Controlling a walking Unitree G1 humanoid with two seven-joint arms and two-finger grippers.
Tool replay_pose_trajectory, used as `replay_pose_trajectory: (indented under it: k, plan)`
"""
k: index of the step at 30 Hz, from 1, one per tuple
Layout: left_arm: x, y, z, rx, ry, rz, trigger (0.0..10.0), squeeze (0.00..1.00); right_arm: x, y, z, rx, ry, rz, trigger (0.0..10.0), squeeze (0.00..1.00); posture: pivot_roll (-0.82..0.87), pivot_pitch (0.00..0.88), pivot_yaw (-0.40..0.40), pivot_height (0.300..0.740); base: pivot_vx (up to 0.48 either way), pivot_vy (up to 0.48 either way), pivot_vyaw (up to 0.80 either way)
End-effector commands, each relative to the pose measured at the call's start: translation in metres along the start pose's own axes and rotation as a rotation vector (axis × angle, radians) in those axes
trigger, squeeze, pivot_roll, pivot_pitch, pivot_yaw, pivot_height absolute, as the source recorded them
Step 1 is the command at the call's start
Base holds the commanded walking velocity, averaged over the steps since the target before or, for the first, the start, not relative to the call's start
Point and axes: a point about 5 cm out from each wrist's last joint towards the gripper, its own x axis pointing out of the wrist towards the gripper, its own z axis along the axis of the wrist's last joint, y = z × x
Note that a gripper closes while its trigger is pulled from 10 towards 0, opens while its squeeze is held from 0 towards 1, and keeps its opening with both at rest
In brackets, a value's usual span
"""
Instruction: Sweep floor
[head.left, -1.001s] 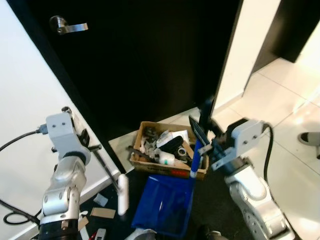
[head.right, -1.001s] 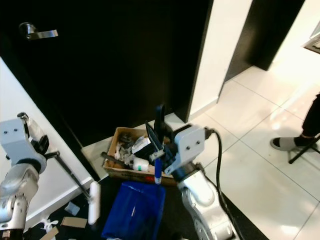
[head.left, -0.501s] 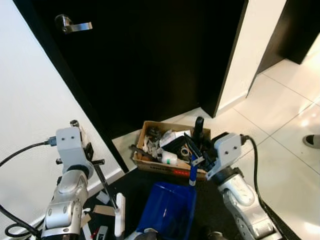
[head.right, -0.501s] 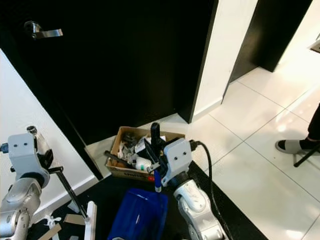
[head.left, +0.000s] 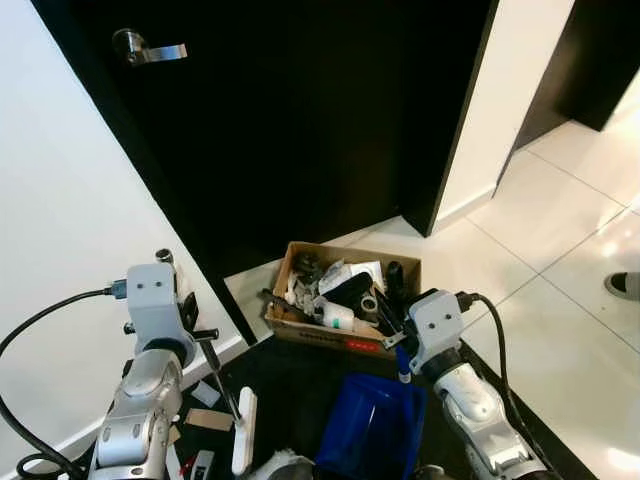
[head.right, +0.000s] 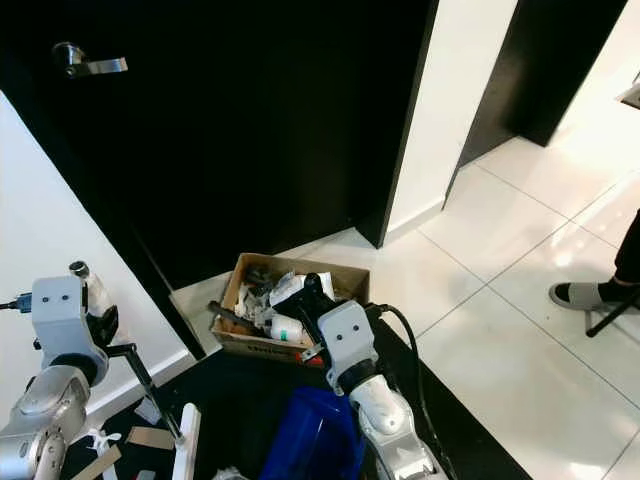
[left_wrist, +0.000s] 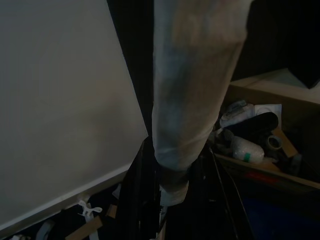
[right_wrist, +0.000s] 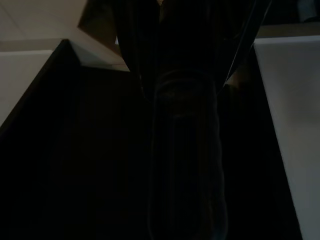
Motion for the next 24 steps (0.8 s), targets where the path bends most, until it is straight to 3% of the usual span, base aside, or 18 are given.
replay_pose_trajectory:
  k: [1, 6, 13, 20, 24]
  plan:
    - [-0.004, 0.002, 0.005, 0.007, -0.037, 0.005, 10.0, 0.0, 0.002, -0.009, 0.001, -0.061, -0.031, -0.03, 10.0, 0.0, 0.08, 0.185, 0.087, 0.74, 0.0, 0.0, 0.0]
    - [-0.006, 0.006, 0.005, 0.018, -0.037, 0.007, 10.0, 0.0, 0.011, -0.018, 0.002, -0.124, -0.072, -0.029, 10.0, 0.0, 0.1, 0.198, 0.094, 0.74, 0.0, 0.0, 0.0]
    - [-0.01, 0.009, 0.006, 0.037, -0.031, 0.001, 10.0, 0.0, 0.018, -0.02, 0.0, -0.115, -0.07, -0.018, 10.0, 0.0, 0.12, 0.222, 0.11, 0.74, 0.0, 0.0, 0.0]
    - [-0.014, 0.011, 0.007, 0.051, -0.024, -0.002, 10.0, 0.0, 0.023, -0.015, -0.001, -0.057, -0.079, -0.015, 10.0, 0.0, 0.14, 0.24, 0.122, 0.74, 0.0, 0.0, 0.0]
    - [-0.015, 0.012, 0.008, 0.055, -0.025, 0.003, 10.0, 0.0, 0.039, -0.011, 0.016, 0.069, -0.15, -0.001, 10.0, 0.0, 0.15, 0.236, 0.114, 0.74, 0.0, 0.0, 0.0]
